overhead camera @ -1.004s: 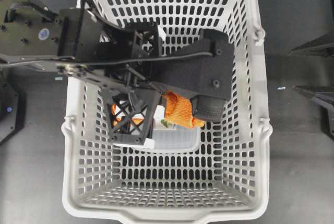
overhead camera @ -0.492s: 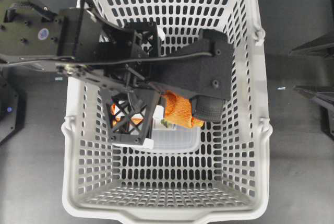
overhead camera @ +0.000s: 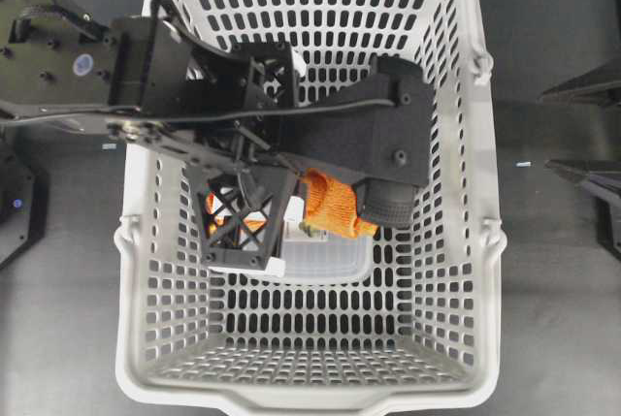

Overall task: Pick up the orange cloth from the shopping basket with the left arm.
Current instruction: 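Lift the orange cloth upward out of the basket with the left gripper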

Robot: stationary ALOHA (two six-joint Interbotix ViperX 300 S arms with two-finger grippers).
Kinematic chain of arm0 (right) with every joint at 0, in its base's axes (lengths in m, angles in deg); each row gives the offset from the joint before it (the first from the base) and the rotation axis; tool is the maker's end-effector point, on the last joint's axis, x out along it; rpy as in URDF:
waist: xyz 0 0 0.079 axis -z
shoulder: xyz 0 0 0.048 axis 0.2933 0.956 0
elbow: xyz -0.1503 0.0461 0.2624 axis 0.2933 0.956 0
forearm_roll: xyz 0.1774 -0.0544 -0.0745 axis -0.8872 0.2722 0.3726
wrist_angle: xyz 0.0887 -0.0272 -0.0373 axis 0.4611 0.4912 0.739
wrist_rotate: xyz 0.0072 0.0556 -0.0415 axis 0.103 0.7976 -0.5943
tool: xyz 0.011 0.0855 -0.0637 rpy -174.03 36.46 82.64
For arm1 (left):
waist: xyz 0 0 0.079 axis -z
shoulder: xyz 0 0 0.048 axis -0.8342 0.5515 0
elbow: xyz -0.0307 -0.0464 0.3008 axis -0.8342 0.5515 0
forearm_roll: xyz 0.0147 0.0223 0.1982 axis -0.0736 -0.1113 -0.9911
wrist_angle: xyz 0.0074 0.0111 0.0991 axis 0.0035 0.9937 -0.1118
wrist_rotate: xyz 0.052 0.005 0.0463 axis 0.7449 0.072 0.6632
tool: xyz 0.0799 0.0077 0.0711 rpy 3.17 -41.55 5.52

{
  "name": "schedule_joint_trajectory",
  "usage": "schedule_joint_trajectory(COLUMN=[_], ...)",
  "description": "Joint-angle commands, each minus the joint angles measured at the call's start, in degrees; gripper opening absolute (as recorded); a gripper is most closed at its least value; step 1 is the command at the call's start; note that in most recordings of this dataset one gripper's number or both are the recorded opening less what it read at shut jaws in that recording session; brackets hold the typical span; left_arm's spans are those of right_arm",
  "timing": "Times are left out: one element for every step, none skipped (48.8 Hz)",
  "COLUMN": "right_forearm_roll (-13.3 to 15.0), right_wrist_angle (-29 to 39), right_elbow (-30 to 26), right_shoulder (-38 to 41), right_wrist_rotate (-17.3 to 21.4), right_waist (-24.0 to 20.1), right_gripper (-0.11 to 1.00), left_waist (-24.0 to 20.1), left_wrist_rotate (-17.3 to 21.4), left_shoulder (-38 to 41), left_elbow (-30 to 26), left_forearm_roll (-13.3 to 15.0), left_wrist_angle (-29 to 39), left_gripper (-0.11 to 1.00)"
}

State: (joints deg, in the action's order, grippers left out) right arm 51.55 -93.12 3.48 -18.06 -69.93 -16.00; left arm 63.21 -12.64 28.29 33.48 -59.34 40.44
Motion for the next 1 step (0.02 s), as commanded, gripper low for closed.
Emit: schedule_joint_trajectory(right_forearm_roll=[-0.2], right_wrist_angle=[-0.3], right_elbow=[-0.4], right_shoulder=[0.3], right_wrist_rotate=[-0.1], right_waist=[0.0], right_gripper=[0.78], left_waist=[0.0], left_wrist_rotate=[0.1], left_shoulder=[-1.0], left_elbow=[-0.4], left_forearm_roll=[-0.2], left_wrist_angle=[-0.2], left_gripper=[0.16])
